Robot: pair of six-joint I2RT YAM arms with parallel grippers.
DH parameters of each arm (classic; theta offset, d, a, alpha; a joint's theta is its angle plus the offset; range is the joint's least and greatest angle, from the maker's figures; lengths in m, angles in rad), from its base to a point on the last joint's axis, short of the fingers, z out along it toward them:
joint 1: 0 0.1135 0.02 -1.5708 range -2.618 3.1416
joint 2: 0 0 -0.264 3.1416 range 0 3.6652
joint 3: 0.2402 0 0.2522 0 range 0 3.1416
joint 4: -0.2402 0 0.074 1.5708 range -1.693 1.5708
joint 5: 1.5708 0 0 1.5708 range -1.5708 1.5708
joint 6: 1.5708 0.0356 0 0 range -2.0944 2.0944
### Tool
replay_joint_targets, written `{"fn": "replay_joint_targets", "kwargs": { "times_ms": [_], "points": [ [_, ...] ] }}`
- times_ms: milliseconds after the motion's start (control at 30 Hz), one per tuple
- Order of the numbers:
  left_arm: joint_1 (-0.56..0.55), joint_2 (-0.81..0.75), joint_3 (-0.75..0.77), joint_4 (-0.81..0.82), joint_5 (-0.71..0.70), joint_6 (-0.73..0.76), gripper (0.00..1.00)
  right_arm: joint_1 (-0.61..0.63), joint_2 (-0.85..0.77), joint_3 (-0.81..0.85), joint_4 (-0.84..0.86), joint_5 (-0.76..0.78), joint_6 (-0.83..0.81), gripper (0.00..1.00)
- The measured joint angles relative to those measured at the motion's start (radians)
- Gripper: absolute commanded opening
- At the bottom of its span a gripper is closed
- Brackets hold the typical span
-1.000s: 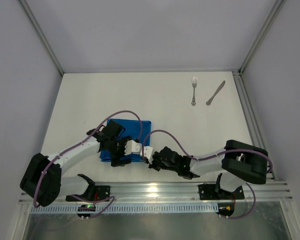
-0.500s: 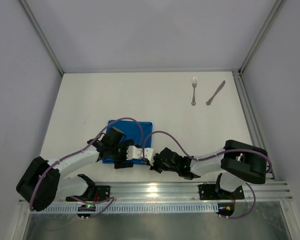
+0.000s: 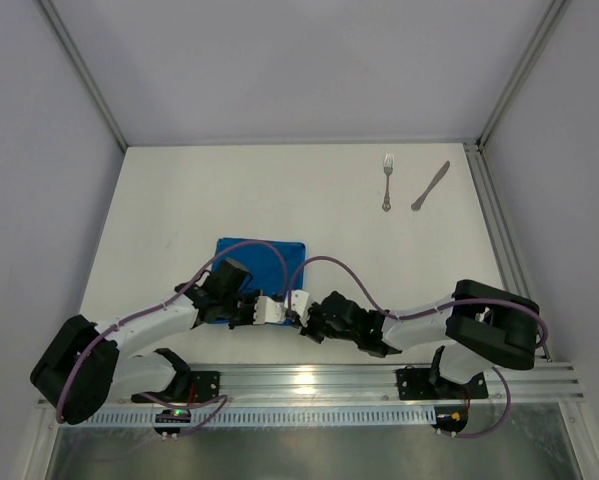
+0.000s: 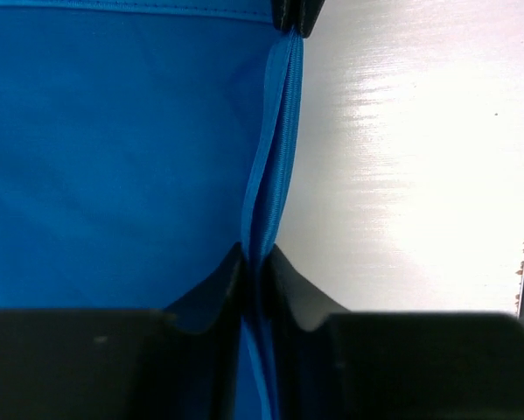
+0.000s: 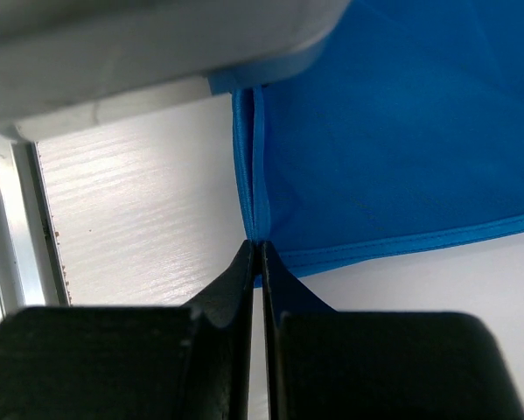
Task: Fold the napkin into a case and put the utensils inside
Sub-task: Pick up the upper triangle-folded napkin from the center of the board.
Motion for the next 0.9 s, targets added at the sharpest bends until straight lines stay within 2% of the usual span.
{"fn": "replay_joint_targets", "kwargs": {
  "times_ms": [67,167,400,433,500,567,633,733,900],
  "points": [
    [0.000,0.000,0.000,-0.004,-0.001,-0.003,0.05,0.000,0.000,0.000,0.001,-0.003,0.005,0.04],
    [-0.002,0.000,0.005,-0.011,-0.003,-0.021,0.00,0.000,-0.003,0.000,0.000,-0.010,0.016,0.04],
    [-0.002,0.000,0.021,-0.039,-0.018,-0.068,0.00,-0.004,-0.110,-0.001,-0.030,-0.013,0.092,0.36],
    [-0.002,0.000,0.024,-0.042,-0.019,-0.075,0.00,-0.005,-0.138,-0.003,-0.040,-0.013,0.110,0.46],
    [-0.002,-0.001,0.035,-0.054,-0.023,-0.085,0.00,-0.005,-0.206,-0.016,-0.053,-0.015,0.154,0.54],
    [-0.002,-0.002,0.045,-0.062,-0.026,-0.095,0.00,-0.005,-0.277,-0.035,-0.069,-0.013,0.192,0.66],
    [-0.002,-0.004,0.055,-0.068,-0.029,-0.106,0.00,-0.005,-0.366,-0.054,-0.107,0.026,0.267,0.70],
    [-0.002,-0.007,0.068,-0.078,-0.033,-0.112,0.00,-0.016,-0.478,-0.048,-0.208,0.132,0.455,0.85],
    [-0.002,-0.007,0.084,-0.094,-0.038,-0.127,0.00,-0.102,-0.553,-0.026,-0.416,0.227,0.951,0.84]
  ]
}}
